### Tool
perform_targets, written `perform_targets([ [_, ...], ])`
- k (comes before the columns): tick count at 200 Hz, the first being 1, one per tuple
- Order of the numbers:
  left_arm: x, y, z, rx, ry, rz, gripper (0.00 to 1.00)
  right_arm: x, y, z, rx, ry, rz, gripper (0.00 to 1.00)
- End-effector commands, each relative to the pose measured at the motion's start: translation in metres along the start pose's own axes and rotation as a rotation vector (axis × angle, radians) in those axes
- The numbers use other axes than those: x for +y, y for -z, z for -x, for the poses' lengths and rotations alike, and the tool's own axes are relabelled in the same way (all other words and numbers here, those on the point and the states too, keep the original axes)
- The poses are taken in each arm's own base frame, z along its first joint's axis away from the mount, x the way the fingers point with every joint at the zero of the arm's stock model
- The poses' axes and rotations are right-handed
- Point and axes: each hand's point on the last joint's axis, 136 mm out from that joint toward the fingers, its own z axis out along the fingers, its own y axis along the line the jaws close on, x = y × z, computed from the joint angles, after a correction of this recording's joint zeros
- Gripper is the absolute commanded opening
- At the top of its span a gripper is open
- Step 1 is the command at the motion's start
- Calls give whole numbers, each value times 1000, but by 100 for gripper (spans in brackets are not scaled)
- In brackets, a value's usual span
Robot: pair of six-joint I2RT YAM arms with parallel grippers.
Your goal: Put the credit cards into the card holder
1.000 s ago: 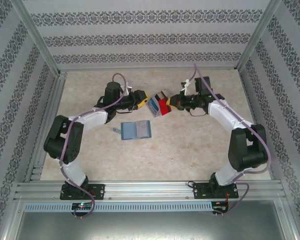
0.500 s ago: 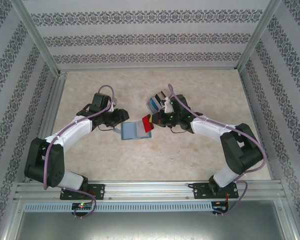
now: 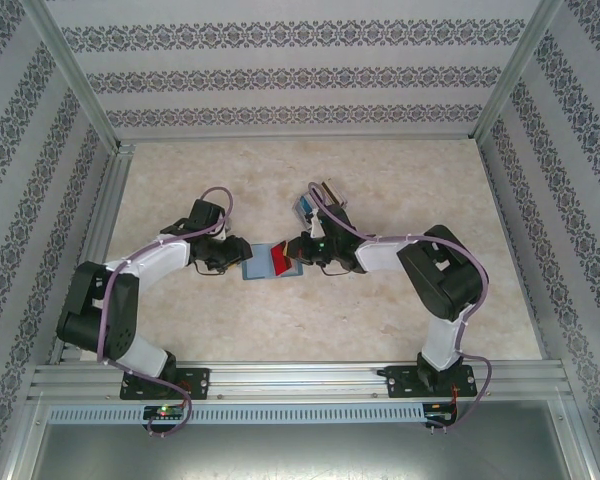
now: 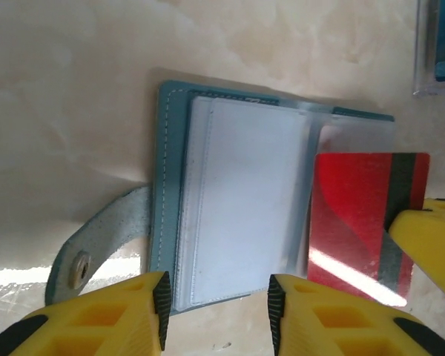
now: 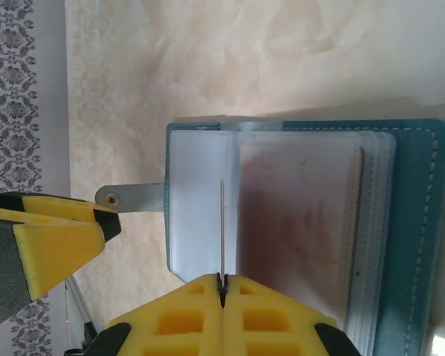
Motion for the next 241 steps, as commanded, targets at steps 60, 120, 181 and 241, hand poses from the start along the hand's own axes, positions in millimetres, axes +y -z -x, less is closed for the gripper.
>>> perform_targets([
  [60,18,-24,-9,42,23,2,40,11,-20,6,16,1,53,3],
  [120,22,-30,-16,54,46,-18,39,6,-26,3,19,-3,41,3],
  [181,20,-29,-18,54,54,-35,38,-6,-35,4,-7,16,5,3],
  [241,20,-33,-20,55,71,-55,34,-16,-35,3,-52,34,-27,3],
])
